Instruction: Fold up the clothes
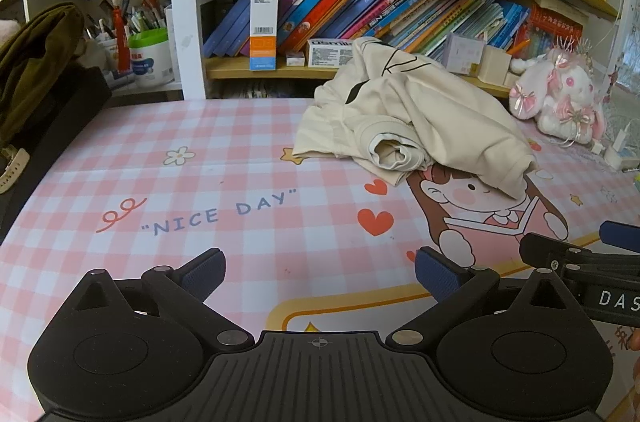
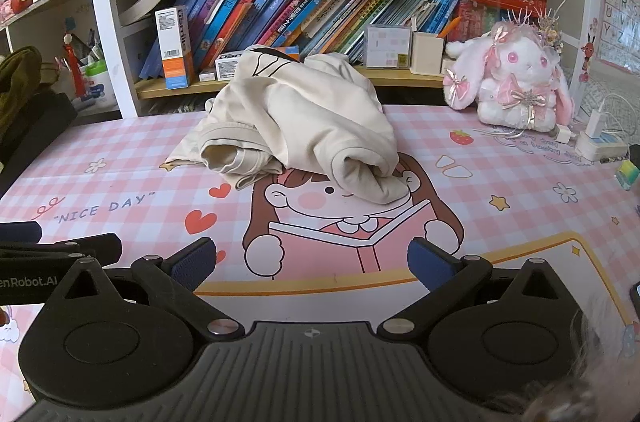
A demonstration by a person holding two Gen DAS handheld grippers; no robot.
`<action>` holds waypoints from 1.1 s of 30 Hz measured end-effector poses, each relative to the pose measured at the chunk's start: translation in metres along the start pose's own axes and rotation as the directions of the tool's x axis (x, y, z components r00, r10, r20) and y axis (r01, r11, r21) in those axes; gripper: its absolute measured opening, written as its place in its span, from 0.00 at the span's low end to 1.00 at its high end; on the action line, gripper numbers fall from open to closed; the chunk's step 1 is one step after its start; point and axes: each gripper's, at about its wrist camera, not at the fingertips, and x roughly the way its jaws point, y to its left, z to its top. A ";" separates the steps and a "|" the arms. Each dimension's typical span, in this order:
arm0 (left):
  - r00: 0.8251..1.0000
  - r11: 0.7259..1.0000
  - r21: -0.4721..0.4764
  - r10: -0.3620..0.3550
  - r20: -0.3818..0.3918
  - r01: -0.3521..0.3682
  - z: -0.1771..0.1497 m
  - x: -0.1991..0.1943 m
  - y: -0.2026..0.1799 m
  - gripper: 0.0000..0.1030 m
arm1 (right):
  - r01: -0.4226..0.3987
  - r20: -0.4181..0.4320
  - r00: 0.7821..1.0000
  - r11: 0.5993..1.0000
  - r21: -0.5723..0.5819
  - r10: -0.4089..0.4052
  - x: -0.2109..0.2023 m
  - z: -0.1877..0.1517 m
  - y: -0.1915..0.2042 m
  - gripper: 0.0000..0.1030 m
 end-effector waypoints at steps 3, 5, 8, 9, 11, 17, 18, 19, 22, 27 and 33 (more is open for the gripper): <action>1.000 1.000 0.001 -0.001 -0.002 0.001 0.000 0.000 0.000 0.99 | 0.001 0.000 1.000 1.000 0.000 -0.001 0.000 0.000 0.000 1.00; 1.000 1.000 0.001 -0.001 -0.002 0.001 0.000 0.000 0.001 0.99 | 0.001 0.000 1.000 1.000 0.000 -0.001 0.000 0.000 0.000 1.00; 1.000 1.000 0.001 -0.002 -0.003 0.002 0.000 0.000 0.001 0.99 | 0.001 0.000 1.000 1.000 0.000 -0.001 0.000 -0.001 0.001 1.00; 1.000 1.000 0.001 -0.001 -0.005 0.001 0.000 0.000 0.001 0.99 | 0.001 0.000 1.000 1.000 0.000 -0.001 0.000 -0.001 0.001 1.00; 1.000 1.000 0.000 -0.001 -0.006 0.001 0.000 0.001 0.001 0.99 | 0.000 -0.001 1.000 1.000 -0.001 0.000 0.000 0.000 0.001 1.00; 1.000 1.000 -0.001 -0.001 -0.008 0.001 0.000 0.001 0.002 0.99 | -0.001 -0.004 1.000 1.000 -0.004 0.001 0.000 -0.001 0.002 1.00; 1.000 1.000 -0.001 -0.001 -0.008 0.001 -0.001 0.001 0.002 0.99 | -0.002 -0.005 1.000 1.000 -0.004 0.002 0.000 -0.001 0.002 1.00; 1.000 1.000 -0.001 0.001 -0.010 -0.001 -0.001 0.001 0.003 0.99 | -0.002 -0.005 1.000 1.000 -0.005 0.002 0.000 0.000 0.003 1.00; 1.000 1.000 -0.001 0.007 -0.015 -0.007 -0.001 0.002 0.004 0.99 | -0.002 -0.006 1.000 1.000 -0.006 0.002 0.000 0.000 0.004 1.00; 1.000 1.000 -0.002 0.001 -0.015 -0.001 -0.001 0.001 0.005 0.99 | -0.001 -0.010 1.000 1.000 -0.007 0.001 0.000 0.000 0.006 1.00; 1.000 1.000 -0.003 -0.008 -0.015 0.008 -0.001 0.001 0.007 0.99 | -0.001 -0.015 1.000 1.000 -0.009 0.001 -0.001 0.000 0.009 1.00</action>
